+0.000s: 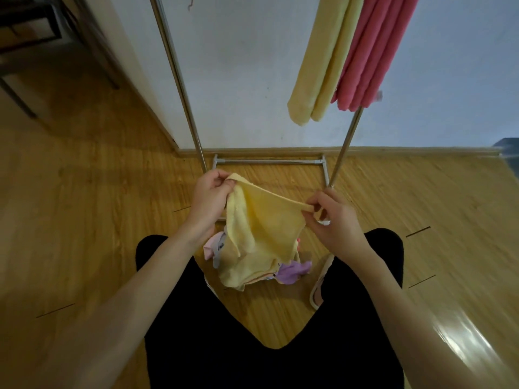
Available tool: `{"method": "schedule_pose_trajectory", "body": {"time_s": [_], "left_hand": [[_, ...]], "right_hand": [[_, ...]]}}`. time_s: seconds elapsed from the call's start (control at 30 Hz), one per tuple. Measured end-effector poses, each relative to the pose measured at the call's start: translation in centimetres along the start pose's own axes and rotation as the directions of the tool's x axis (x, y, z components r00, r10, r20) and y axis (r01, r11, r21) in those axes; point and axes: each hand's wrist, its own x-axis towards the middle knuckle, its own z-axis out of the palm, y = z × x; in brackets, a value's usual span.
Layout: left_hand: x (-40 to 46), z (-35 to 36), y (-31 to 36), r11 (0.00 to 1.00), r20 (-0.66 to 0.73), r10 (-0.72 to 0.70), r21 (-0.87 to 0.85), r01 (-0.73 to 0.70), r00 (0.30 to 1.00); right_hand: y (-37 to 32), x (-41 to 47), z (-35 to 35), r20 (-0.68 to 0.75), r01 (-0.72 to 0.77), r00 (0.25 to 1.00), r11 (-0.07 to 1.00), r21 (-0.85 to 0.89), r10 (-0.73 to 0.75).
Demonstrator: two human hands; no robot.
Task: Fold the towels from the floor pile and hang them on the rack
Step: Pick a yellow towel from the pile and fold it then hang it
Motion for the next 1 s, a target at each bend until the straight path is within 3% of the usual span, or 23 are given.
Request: {"method": "schedule_pose_trajectory", "body": {"time_s": [0.3, 0.43, 0.6, 0.83, 1.0], "left_hand": [[-0.5, 0.3, 3.7, 0.993, -0.072, 0.014, -0.112, -0.022, 0.997], [-0.4, 0.5, 5.0, 0.984, -0.087, 0.007, -0.175, -0.022, 0.996], [-0.1, 0.6, 6.0, 0.974, -0.103, -0.027, -0.228, 0.003, 0.994], [-0.4, 1.6, 6.2, 0.952, -0.08, -0.057, -0.306, 0.03, 0.995], [-0.6, 2.1, 6.1, 0.947, -0.08, -0.056, -0.32, 0.028, 0.995]], "right_hand": [[-1.4, 0.2, 2.6, -0.01, 0.209, 0.977, 0.975, -0.076, -0.211], [-2.6, 0.2, 2.8, -0.064, 0.215, 0.973, 0.974, -0.072, -0.22], [-2.3, 0.1, 3.2, 0.059, 0.261, 0.965, 0.963, -0.073, -0.257], [-2.8, -0.1, 4.1, 0.194, 0.175, 0.962, 0.98, 0.095, -0.191], [-3.1, -0.2, 5.4, 0.141, 0.114, 0.981, 0.98, 0.163, -0.137]]}}
